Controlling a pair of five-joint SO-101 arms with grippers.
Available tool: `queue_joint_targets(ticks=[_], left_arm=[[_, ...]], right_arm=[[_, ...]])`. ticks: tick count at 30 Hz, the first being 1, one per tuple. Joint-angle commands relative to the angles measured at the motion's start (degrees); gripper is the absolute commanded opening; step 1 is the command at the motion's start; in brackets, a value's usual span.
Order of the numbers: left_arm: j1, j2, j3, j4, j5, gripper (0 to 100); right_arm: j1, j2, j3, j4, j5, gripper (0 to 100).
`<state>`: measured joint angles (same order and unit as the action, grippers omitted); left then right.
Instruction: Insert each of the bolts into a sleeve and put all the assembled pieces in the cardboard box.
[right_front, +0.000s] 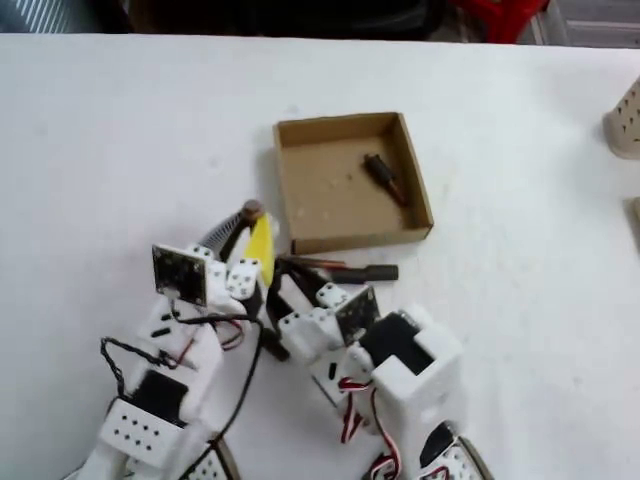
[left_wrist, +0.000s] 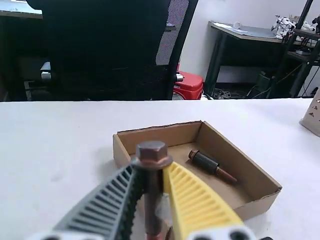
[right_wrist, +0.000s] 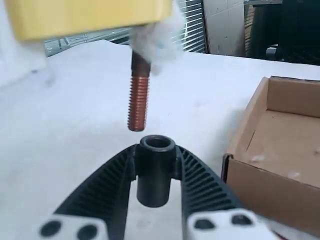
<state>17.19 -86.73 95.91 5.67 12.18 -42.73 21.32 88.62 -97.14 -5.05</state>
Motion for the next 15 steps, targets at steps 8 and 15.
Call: queue_joint_targets(ticks=[8,15], left_arm=[[2.0,-1.5,-2.5,-3.9,1.5,2],[2.6,-1.5,1.2,-9.1,1.6,2]], right_arm=[[-0.4,-1.2,-0.9,0.1,-0.7,1.5],[-0.4,-1.2,-0.9,0.1,-0.7,1.5]])
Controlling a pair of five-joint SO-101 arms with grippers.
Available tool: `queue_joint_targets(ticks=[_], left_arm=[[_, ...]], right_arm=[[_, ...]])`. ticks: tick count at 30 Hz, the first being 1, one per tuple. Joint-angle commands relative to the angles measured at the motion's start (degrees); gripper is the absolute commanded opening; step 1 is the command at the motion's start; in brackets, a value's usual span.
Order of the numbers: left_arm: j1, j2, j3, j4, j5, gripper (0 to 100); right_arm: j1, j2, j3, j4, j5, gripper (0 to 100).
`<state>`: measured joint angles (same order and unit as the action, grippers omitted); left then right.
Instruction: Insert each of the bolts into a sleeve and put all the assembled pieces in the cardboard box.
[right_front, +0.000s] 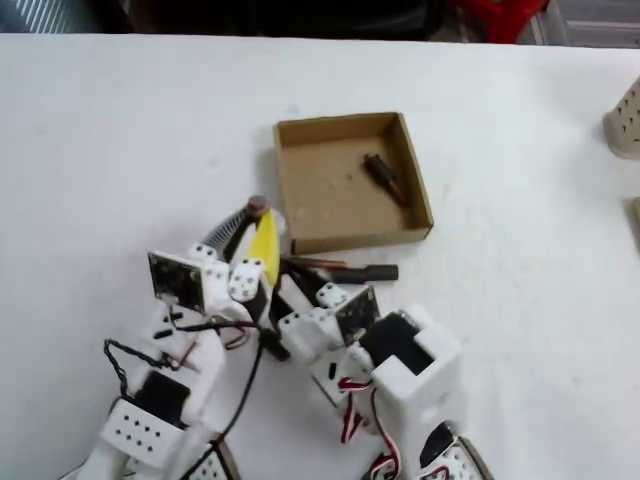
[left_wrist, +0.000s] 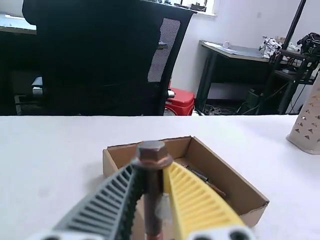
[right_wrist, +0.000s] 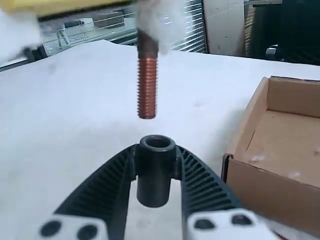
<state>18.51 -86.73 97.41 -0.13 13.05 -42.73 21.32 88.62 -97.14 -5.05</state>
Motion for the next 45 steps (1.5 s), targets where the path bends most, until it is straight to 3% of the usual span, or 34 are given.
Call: queue_joint_targets(ticks=[1,45], left_arm=[[1.7,-1.5,-0.3,-3.3,0.7,2],[1.7,-1.3,-0.1,7.3,0.6,2]], right_arm=[[-0.4,-1.2,-0.9,0.1,-0.7,1.5],[-0.7,-1.8,1.2,-0.4,-0.8,1.5]])
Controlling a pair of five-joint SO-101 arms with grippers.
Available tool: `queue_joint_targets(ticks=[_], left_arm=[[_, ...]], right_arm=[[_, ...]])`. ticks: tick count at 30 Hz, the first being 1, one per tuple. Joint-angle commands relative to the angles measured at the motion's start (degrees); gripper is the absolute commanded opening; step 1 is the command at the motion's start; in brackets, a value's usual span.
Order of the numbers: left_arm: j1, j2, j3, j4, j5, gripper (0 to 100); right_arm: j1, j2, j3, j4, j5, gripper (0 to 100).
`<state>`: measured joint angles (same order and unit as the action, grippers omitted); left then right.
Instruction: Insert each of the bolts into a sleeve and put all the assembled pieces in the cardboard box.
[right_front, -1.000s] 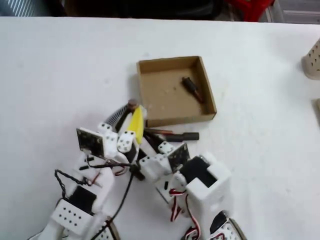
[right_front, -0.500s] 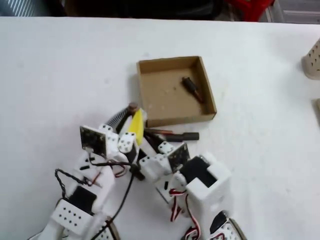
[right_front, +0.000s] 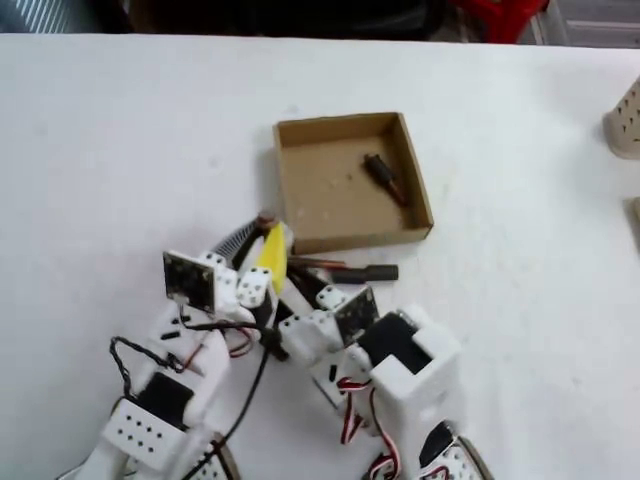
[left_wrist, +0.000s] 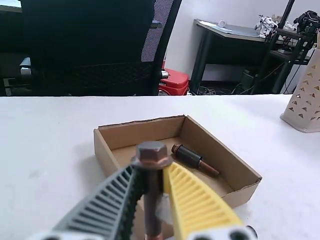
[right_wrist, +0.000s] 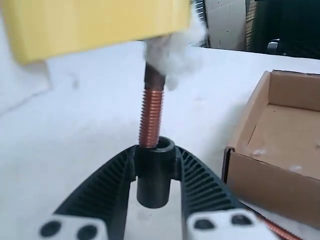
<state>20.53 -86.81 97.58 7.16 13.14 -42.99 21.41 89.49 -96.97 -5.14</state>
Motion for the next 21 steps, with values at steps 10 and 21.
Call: queue_joint_targets(ticks=[10,21], left_arm=[[-0.2,-1.2,-0.3,-1.7,0.5,2],[0.0,-1.1,-0.3,-4.8,0.5,2]], right_arm=[[-0.4,-1.9,0.9,-1.6,-0.7,1.5],[-0.6,-1.9,1.1,-1.7,-0.7,1.5]])
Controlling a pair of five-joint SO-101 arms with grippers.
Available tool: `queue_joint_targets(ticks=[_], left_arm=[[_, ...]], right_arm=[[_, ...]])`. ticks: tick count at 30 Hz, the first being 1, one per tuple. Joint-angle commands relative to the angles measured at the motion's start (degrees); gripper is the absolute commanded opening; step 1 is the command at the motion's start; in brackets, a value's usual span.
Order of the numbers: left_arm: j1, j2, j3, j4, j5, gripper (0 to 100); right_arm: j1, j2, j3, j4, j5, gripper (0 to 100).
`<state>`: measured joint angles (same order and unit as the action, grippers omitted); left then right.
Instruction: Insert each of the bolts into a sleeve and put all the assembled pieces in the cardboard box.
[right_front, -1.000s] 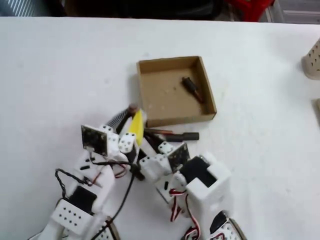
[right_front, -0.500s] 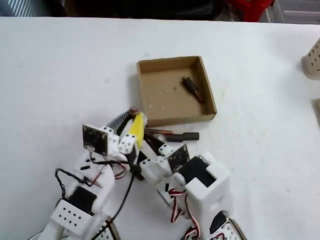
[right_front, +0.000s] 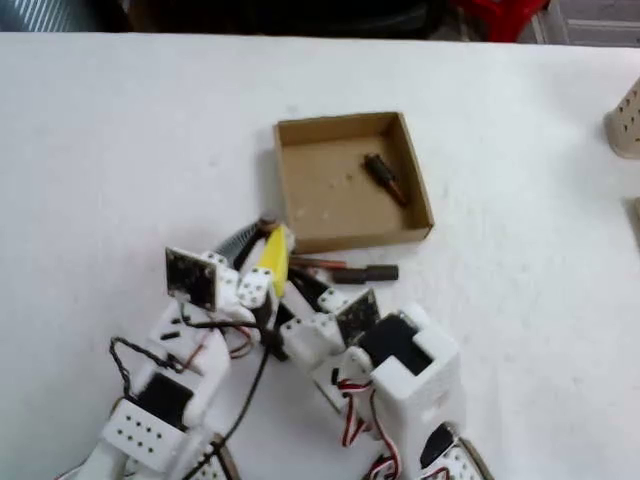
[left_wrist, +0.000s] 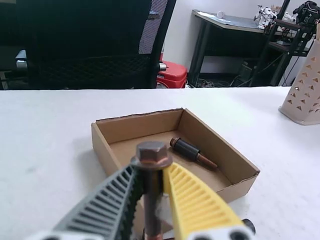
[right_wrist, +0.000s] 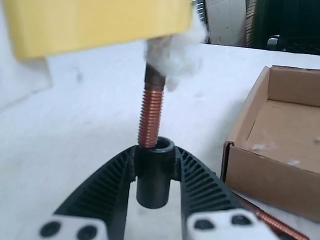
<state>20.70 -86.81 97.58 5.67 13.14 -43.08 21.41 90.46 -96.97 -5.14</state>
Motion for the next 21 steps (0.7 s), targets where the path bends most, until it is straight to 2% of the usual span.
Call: queue_joint_targets(ticks=[1,21], left_arm=[[0.0,-1.1,-0.3,-3.8,0.5,2],[0.1,-1.0,-0.3,-4.3,0.6,2]], right_arm=[[-0.6,-1.9,0.2,-1.7,-0.7,1.5],[-0.9,-1.9,0.2,-1.7,-0.6,1.5]])
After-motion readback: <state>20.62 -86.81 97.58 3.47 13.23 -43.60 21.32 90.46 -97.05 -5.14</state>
